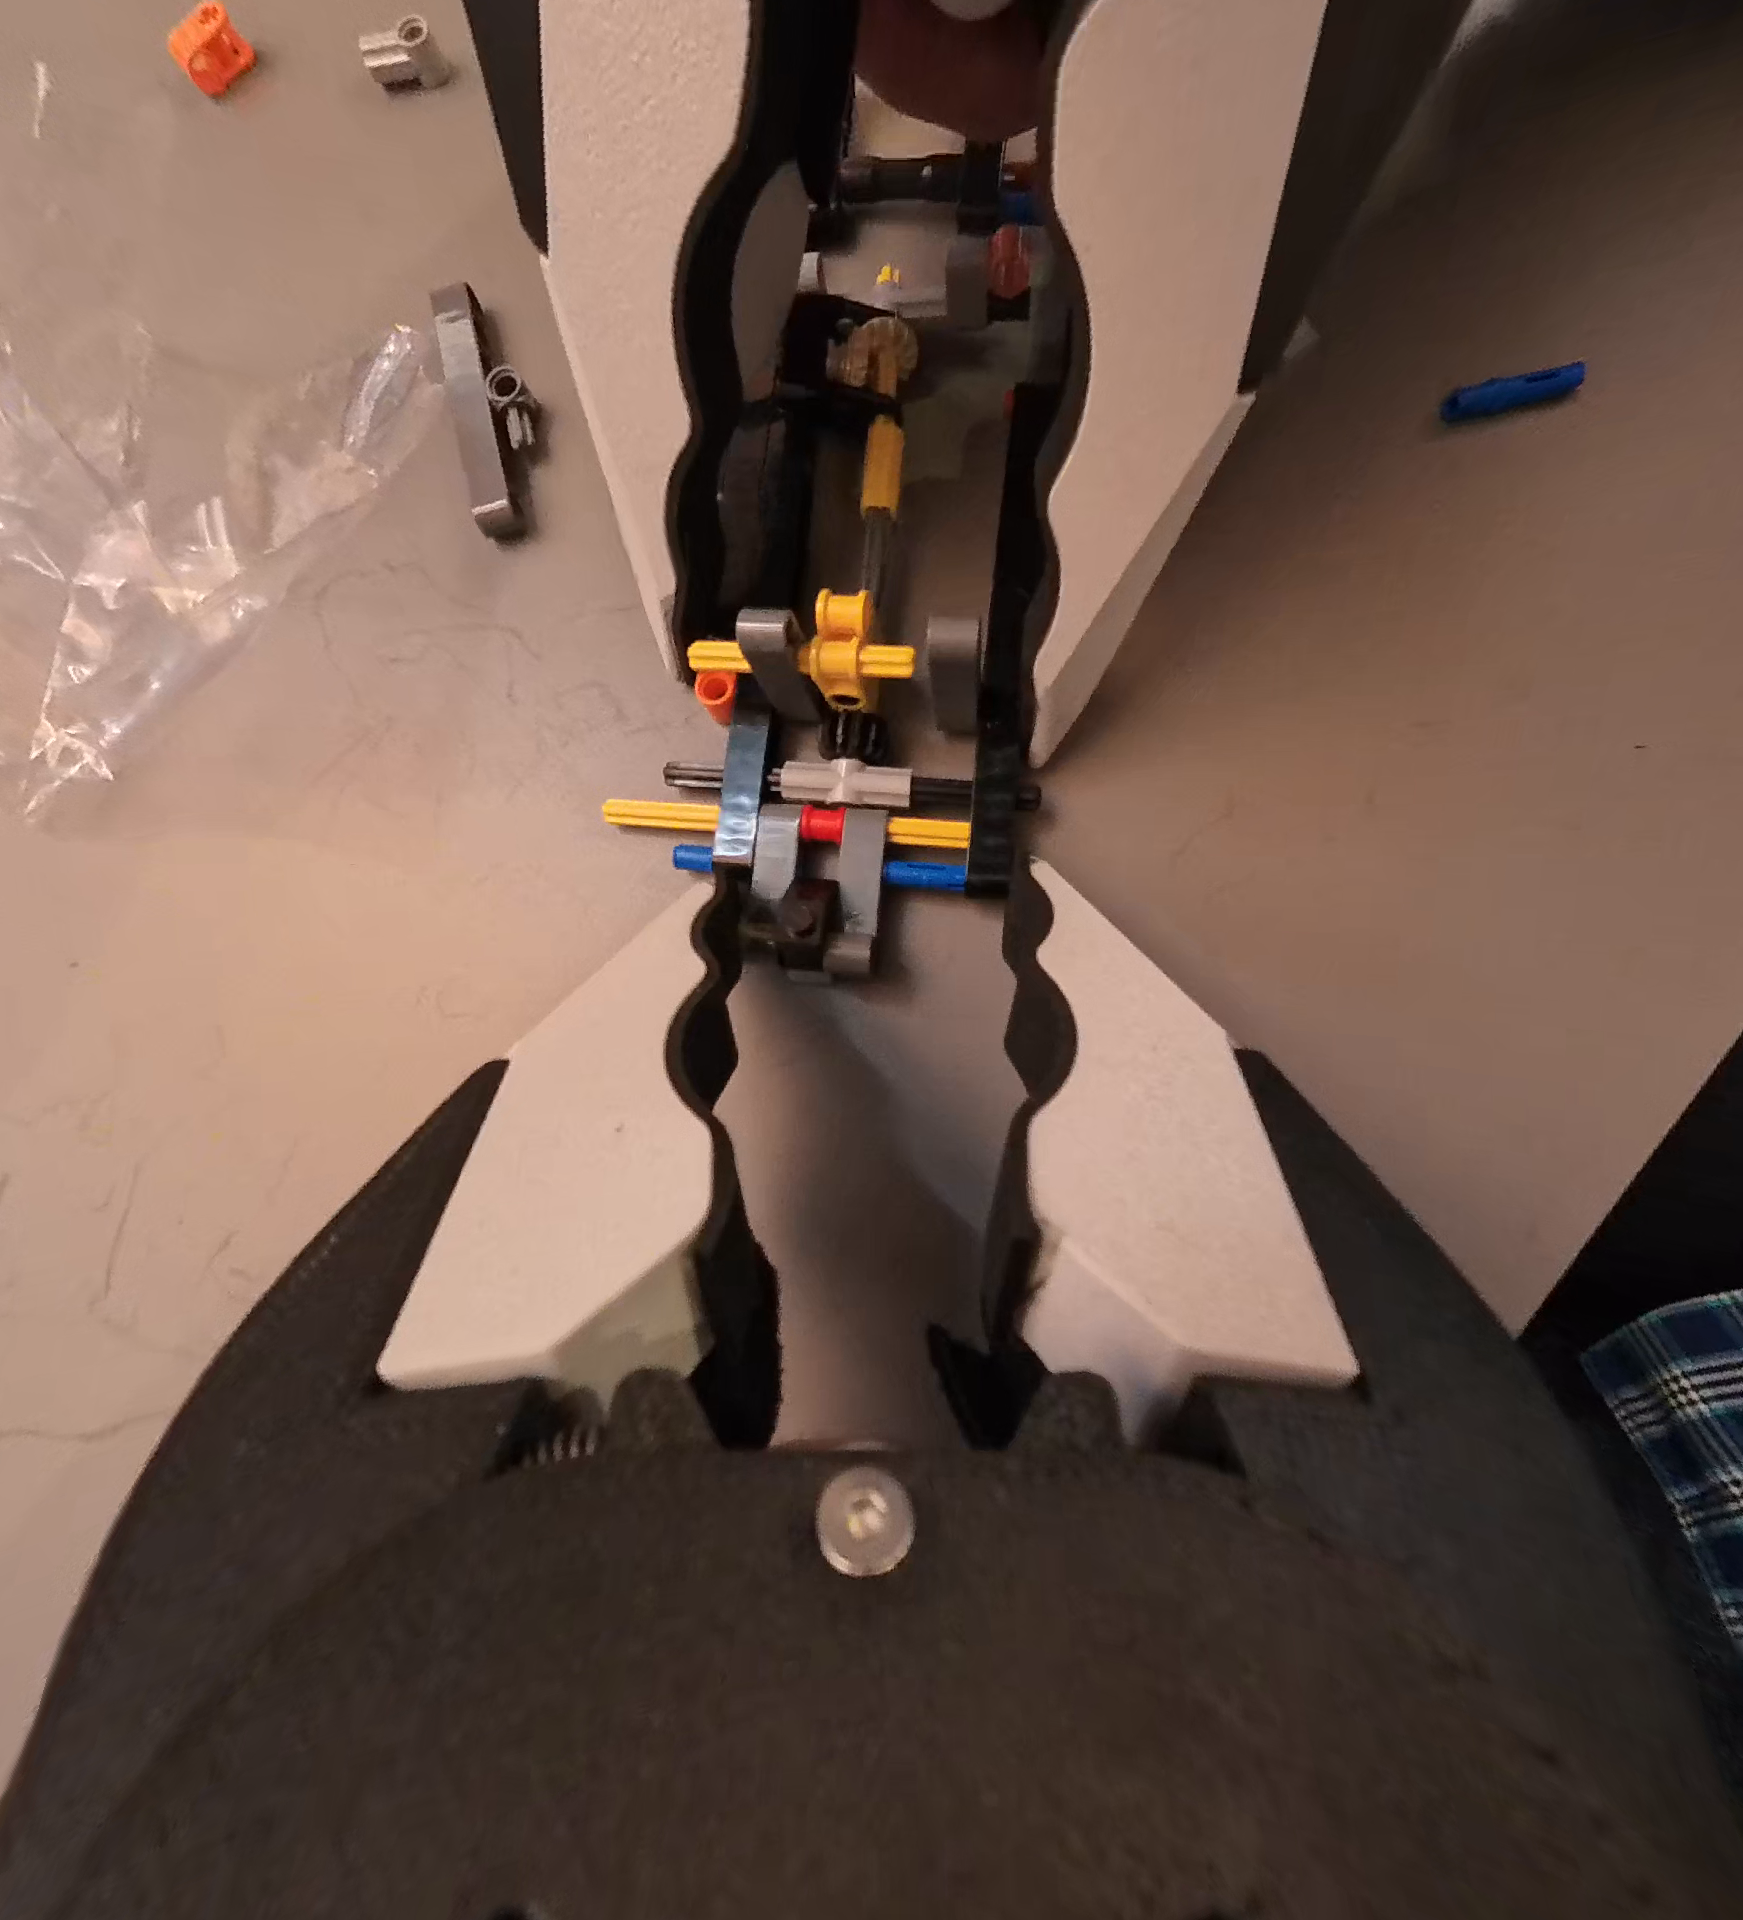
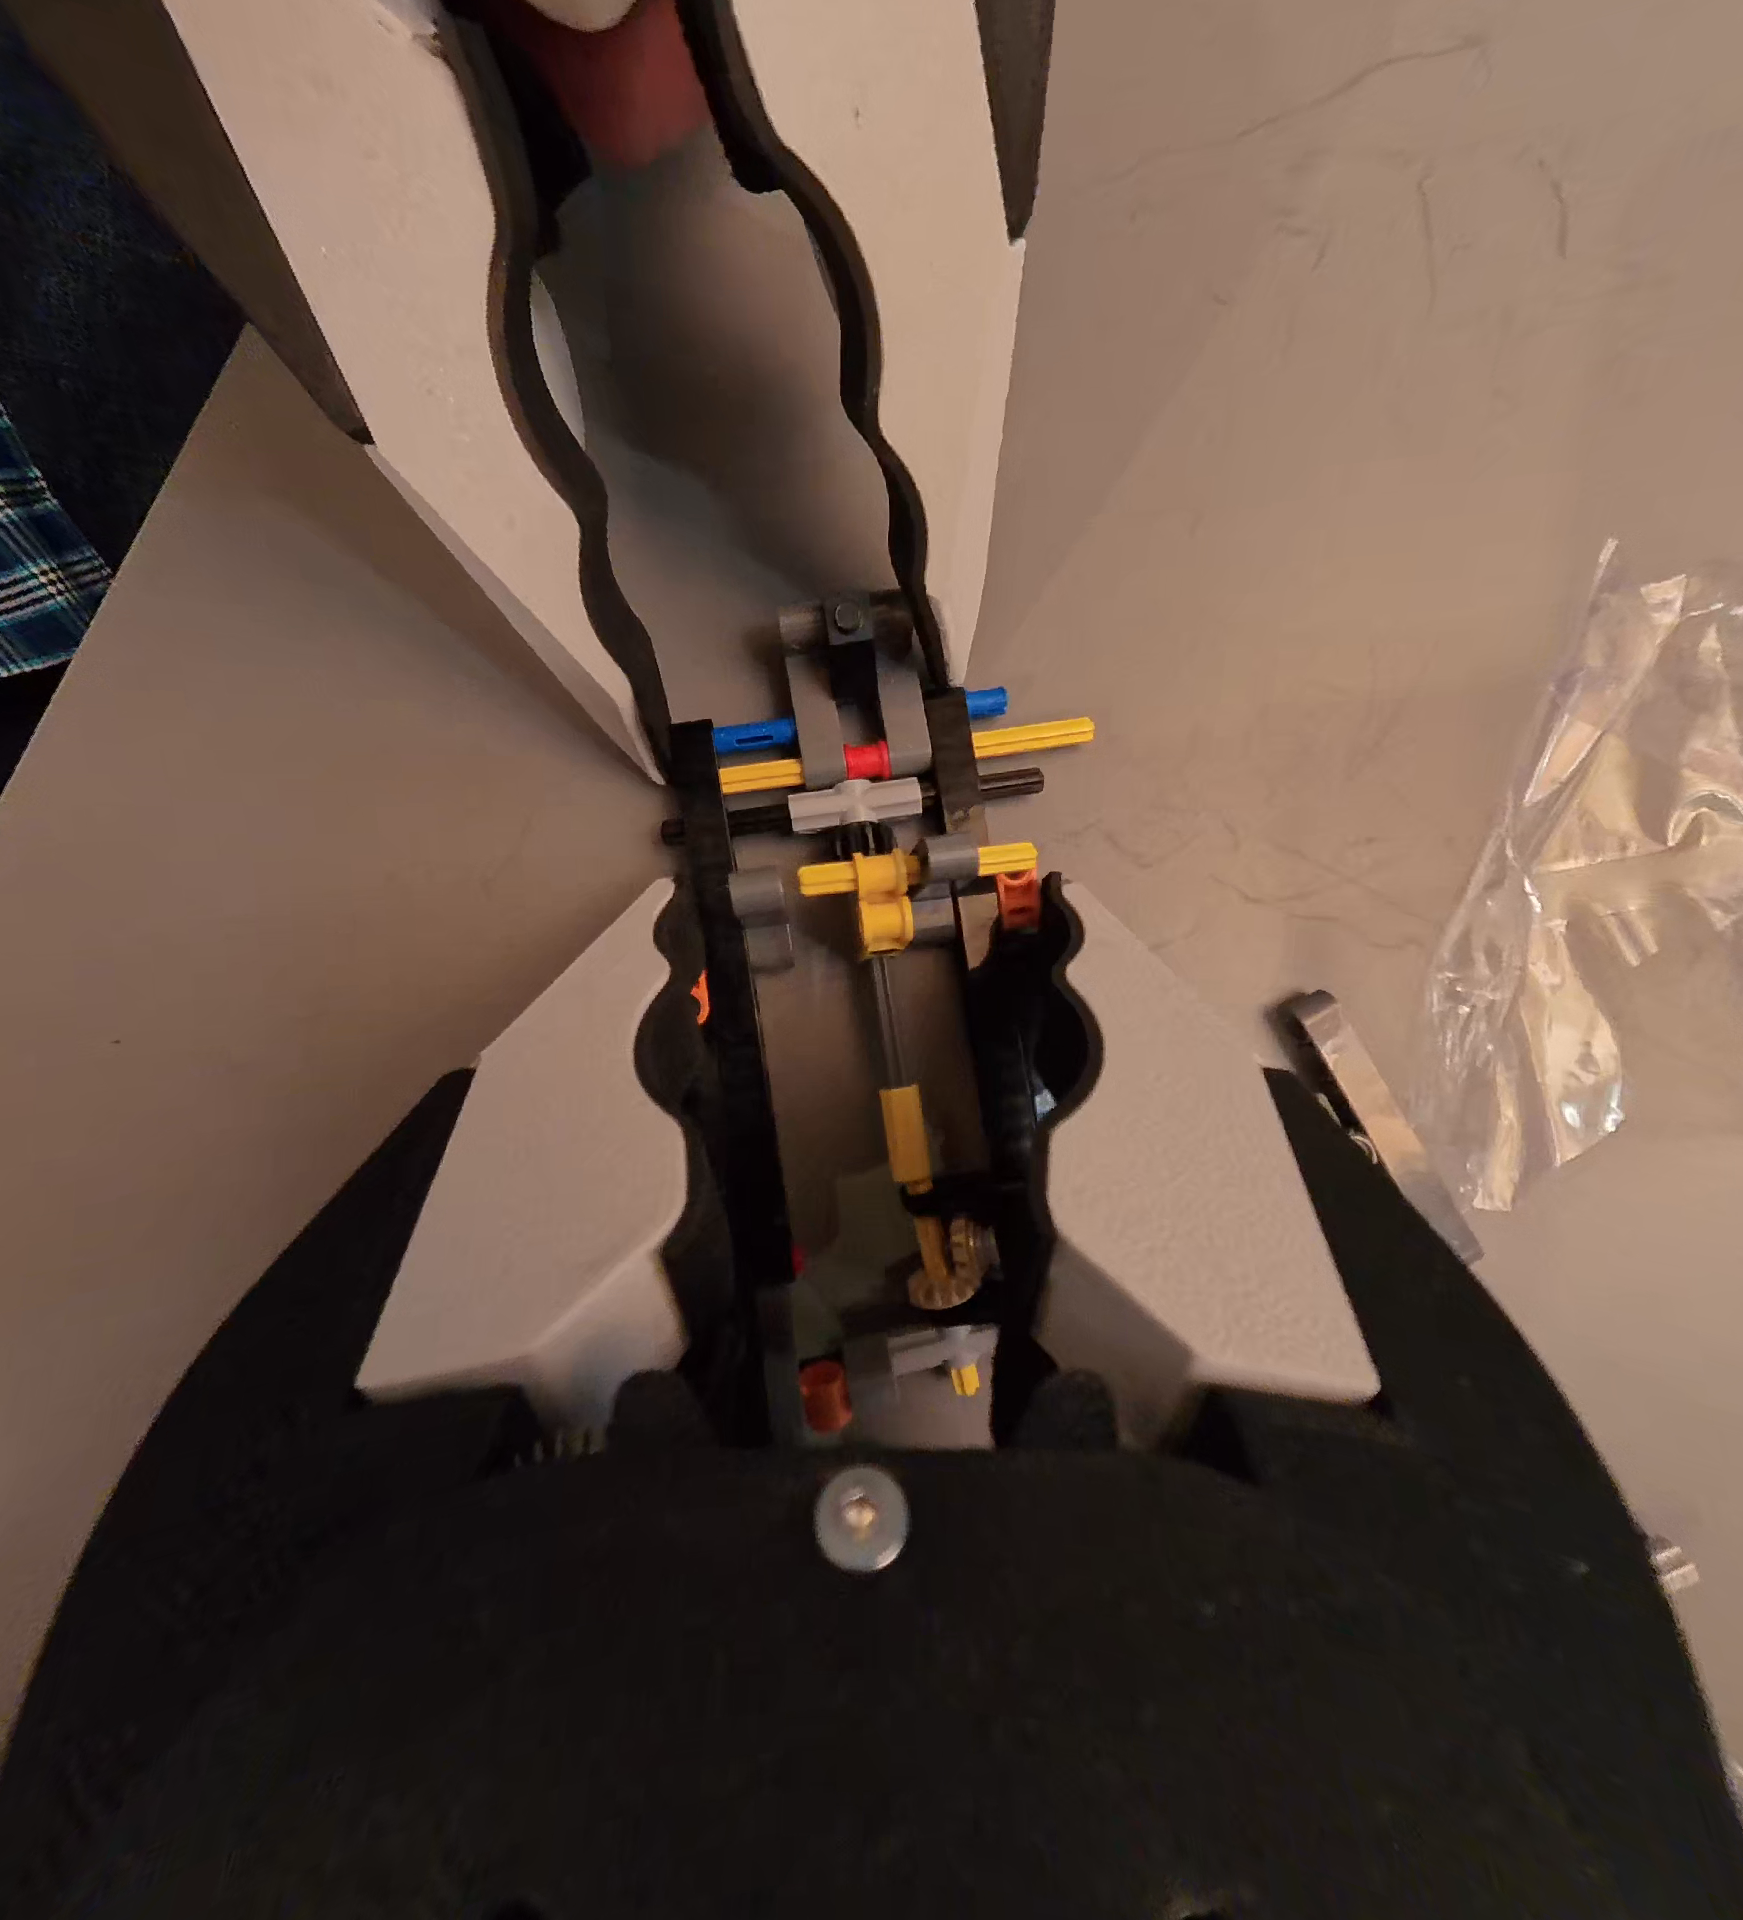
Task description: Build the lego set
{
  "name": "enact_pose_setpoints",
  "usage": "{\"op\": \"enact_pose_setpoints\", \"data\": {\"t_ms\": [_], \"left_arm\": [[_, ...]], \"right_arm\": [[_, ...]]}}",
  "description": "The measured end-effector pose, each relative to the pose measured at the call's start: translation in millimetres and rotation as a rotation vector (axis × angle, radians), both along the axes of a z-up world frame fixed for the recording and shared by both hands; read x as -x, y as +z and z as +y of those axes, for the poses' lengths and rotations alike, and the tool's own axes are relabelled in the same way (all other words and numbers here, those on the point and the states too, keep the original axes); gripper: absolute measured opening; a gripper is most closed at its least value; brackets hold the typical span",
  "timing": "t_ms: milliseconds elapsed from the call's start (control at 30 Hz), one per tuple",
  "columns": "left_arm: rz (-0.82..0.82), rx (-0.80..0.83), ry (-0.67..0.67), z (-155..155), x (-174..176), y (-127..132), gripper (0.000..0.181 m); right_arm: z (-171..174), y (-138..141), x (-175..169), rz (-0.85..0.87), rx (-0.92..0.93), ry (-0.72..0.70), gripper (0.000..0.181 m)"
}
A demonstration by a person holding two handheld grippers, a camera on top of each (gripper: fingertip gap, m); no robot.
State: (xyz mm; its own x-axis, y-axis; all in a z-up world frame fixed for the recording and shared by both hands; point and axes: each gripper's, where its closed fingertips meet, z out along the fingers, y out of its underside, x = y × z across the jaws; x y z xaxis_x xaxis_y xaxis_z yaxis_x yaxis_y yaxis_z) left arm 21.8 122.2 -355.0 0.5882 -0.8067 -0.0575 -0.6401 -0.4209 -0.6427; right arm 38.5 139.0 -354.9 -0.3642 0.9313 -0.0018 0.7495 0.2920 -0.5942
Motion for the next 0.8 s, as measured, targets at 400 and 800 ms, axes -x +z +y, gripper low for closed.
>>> {"op": "enact_pose_setpoints", "data": {"t_ms": [400,800], "left_arm": [[0.023,0.022,-0.026,0.0,0.0,-0.4,0.048],[-0.012,0.034,-0.05,-4.7,-1.8,-0.5,0.052]], "right_arm": [[0.0,-0.2,0.4,-0.002,0.0,-0.005,0.063],[-2.9,0.2,-1.8,0.011,0.013,0.022,0.065]]}}
